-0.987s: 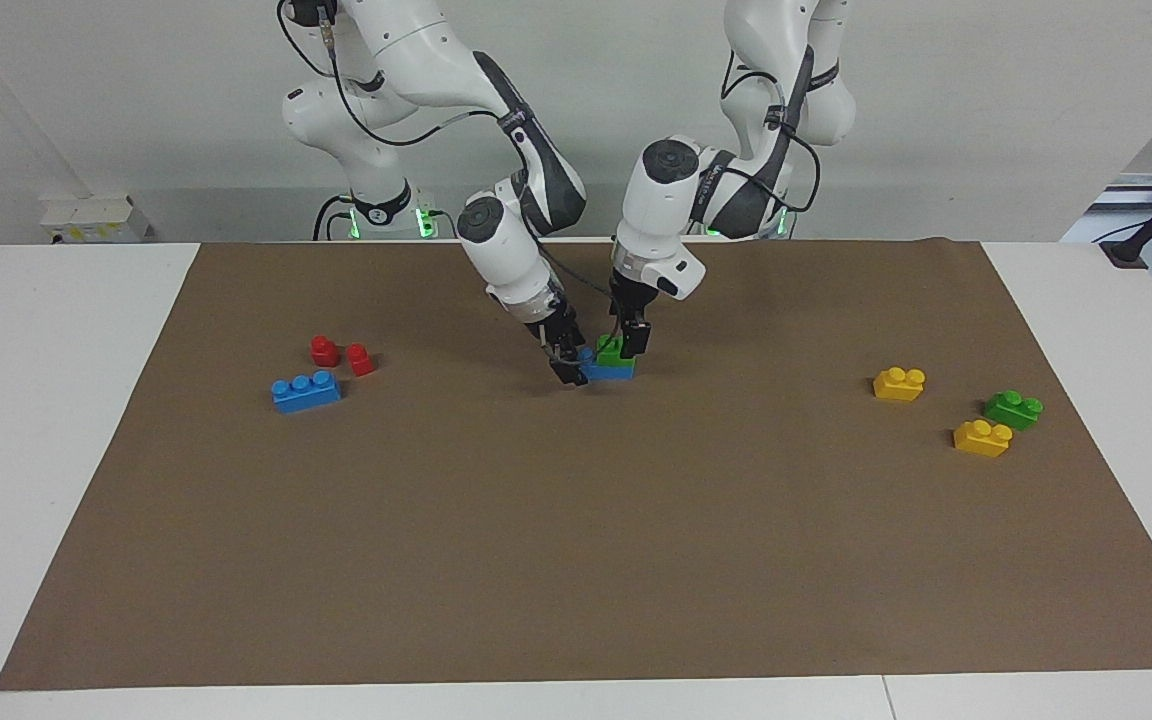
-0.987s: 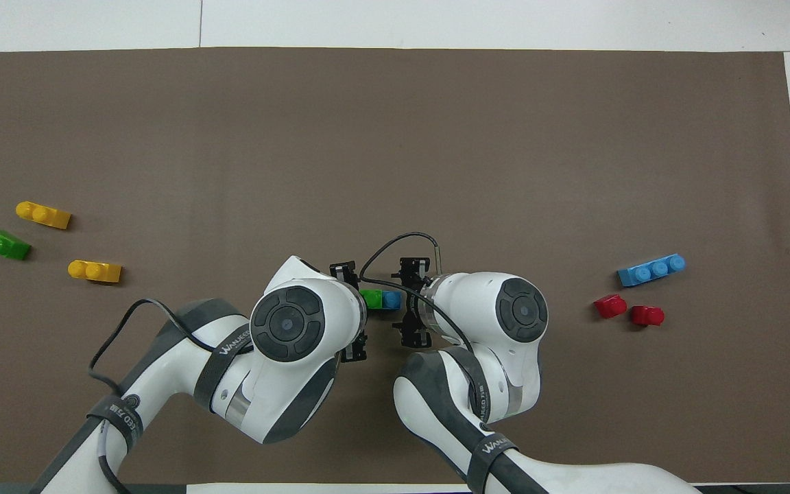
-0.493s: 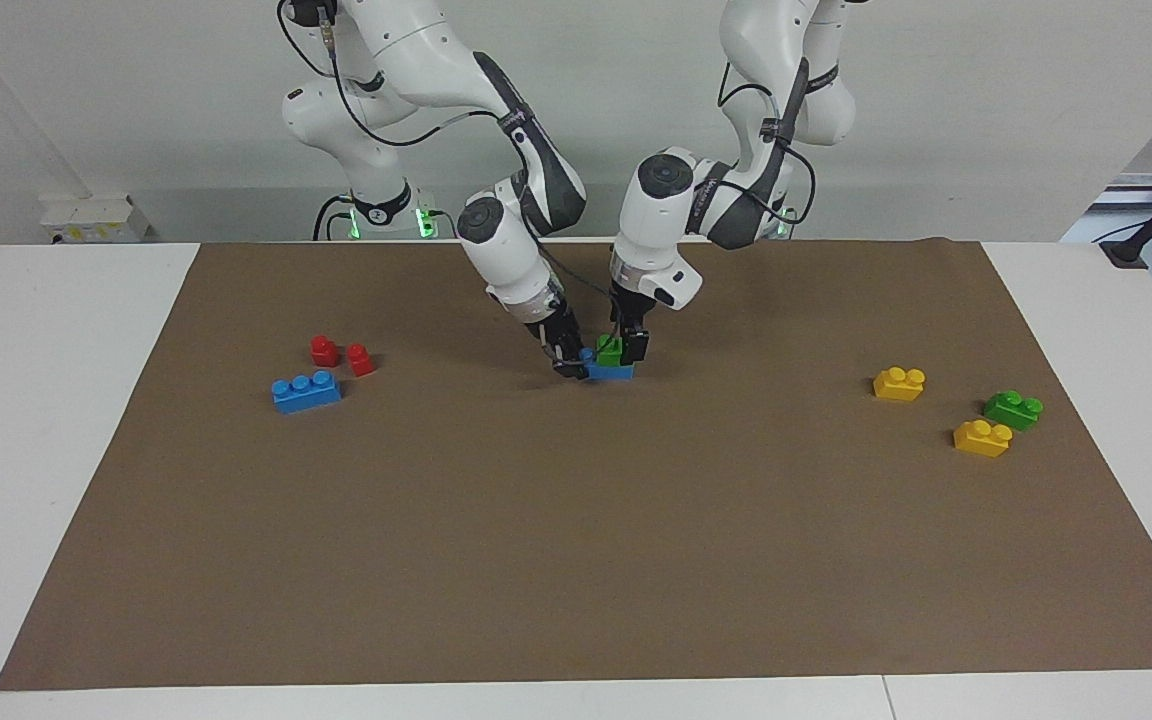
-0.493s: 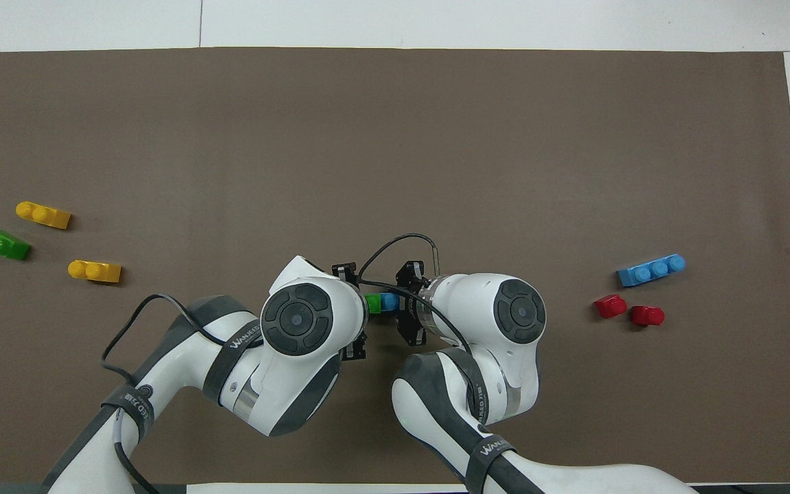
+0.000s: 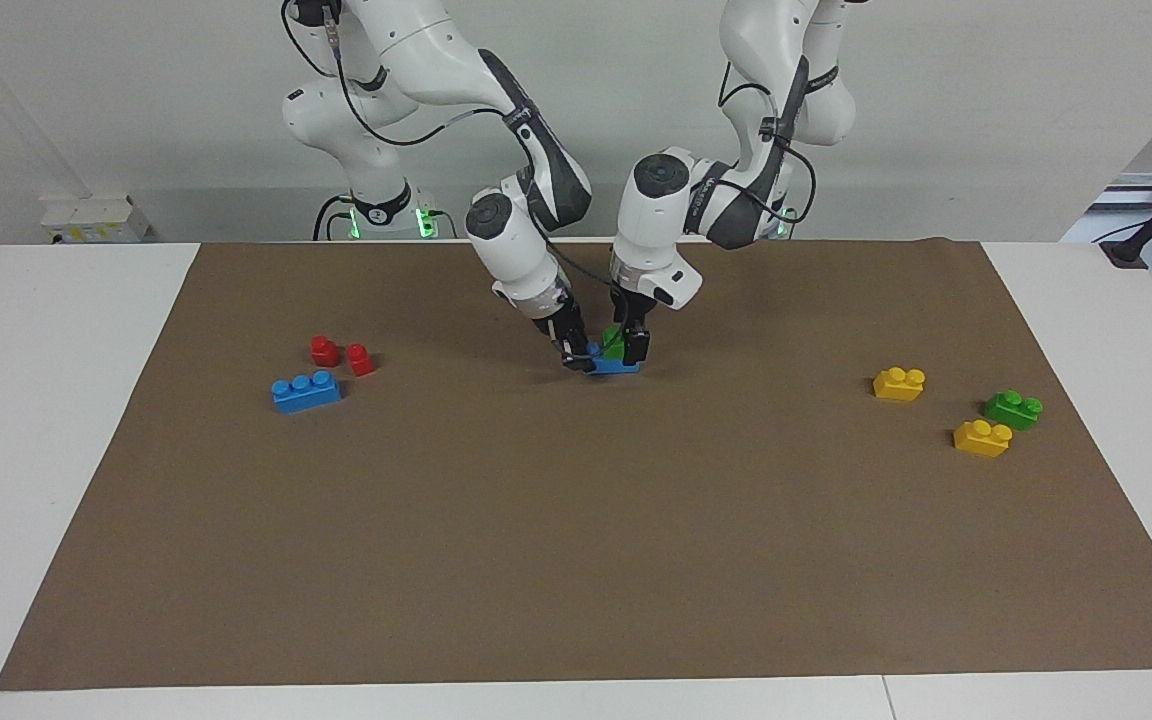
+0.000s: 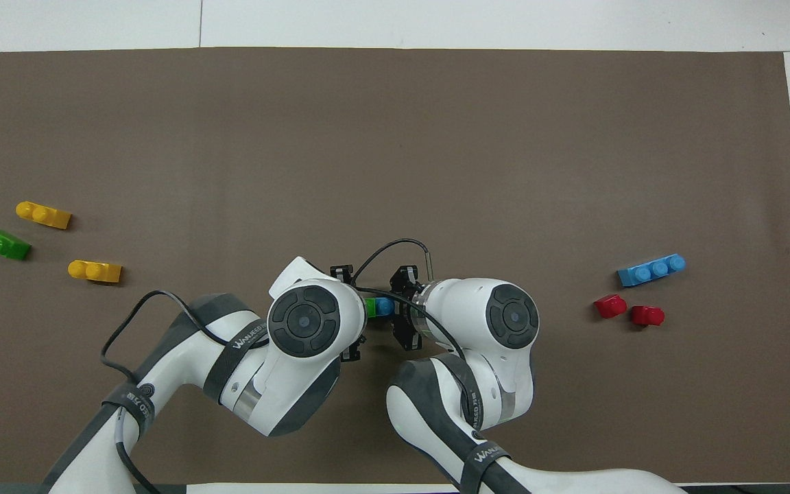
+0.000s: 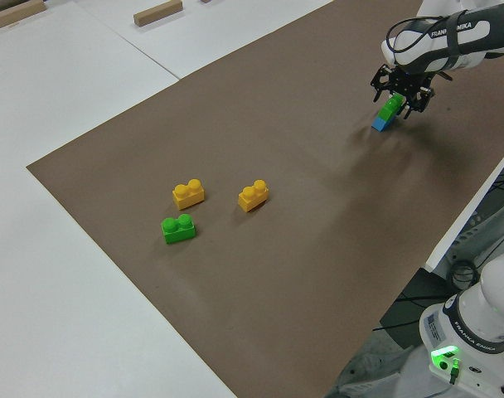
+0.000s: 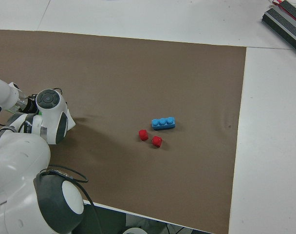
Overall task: Remove green block with left arm and hold with right
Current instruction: 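Grasp the green brick with the left gripper while the right gripper grasps blue, then pull the left gripper and the right gripper apart to separate the bricks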
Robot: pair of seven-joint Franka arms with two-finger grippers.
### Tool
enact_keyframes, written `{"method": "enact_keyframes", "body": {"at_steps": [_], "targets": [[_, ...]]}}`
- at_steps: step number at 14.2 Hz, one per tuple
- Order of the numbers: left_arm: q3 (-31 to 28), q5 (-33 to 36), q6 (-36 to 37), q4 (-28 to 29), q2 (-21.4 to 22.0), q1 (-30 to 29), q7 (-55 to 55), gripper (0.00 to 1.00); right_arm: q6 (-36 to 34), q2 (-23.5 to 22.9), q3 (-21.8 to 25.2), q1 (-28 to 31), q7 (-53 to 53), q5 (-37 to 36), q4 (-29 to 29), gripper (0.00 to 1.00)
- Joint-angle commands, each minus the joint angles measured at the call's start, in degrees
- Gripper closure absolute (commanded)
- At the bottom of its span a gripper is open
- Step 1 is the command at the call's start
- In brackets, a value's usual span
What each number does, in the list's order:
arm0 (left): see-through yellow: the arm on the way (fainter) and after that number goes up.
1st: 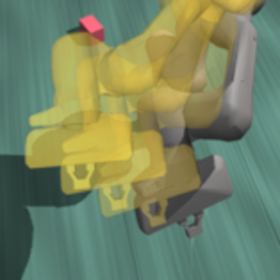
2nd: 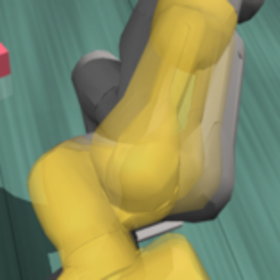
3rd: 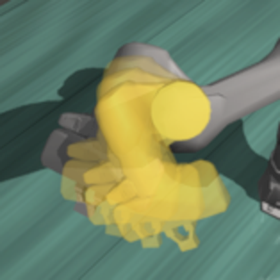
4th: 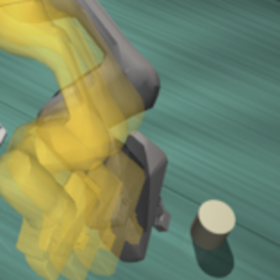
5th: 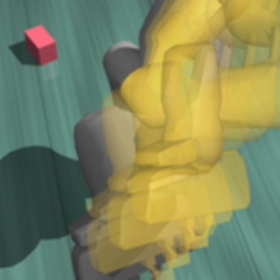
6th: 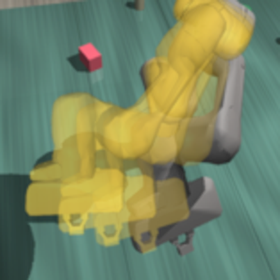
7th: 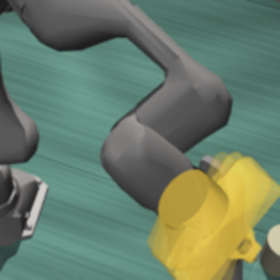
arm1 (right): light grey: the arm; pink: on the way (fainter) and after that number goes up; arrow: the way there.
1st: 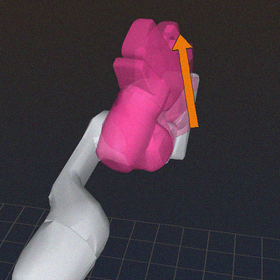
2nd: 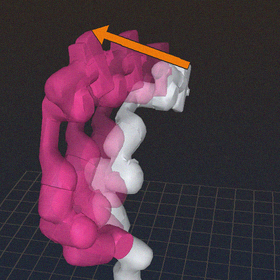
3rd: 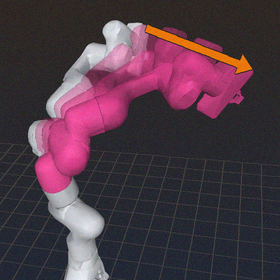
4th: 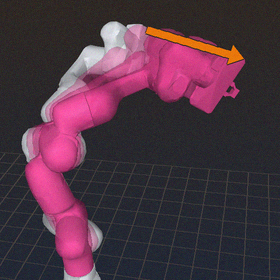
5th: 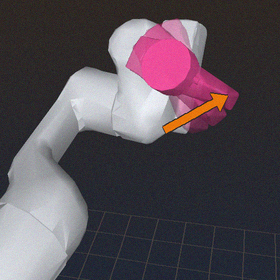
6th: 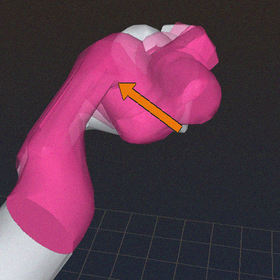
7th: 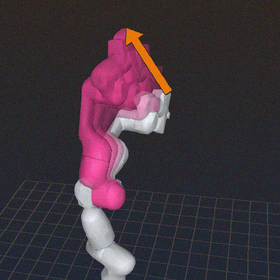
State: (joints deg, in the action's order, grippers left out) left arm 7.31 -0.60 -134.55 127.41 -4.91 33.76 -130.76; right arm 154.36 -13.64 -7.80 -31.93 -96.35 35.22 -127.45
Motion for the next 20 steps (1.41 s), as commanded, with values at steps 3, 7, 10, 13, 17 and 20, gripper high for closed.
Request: {"method": "enact_keyframes", "body": {"at_steps": [3,7,10,13,17,20], "targets": [[-0.55,2.09,1.4,0.12,0.51,0.95,-1.52,0.53,1.21,-0.68,-0.02,0.12,1.96,1.43,0.27,1.0],[-0.55,2.18,1.13,-0.06,0.6,0.87,-1.43,1.0,1.21,-0.68,-0.02,0.29,2.04,1.43,0.27,1.0],[-0.55,2.18,1.31,-0.93,0.77,0.25,-0.99,1.0,0.94,-0.68,-0.02,0.9,2.13,1.43,0.45,1.0],[-0.72,2.18,2.01,-1.2,2.26,-0.71,-0.82,1.0,-0.54,0.28,0.06,2.57,2.4,1.34,0.8,1.0],[-0.9,2.18,3.41,-1.46,5.16,-3.08,-0.03,1.0,-6.42,2.29,0.15,6.69,6.34,1.34,2.73,1.0],[-0.81,2.18,8.06,-4.44,5.7,-6.86,5.41,1.0,-12.22,4.32,0.24,11.0,10.38,1.26,3.61,1.0]]}}
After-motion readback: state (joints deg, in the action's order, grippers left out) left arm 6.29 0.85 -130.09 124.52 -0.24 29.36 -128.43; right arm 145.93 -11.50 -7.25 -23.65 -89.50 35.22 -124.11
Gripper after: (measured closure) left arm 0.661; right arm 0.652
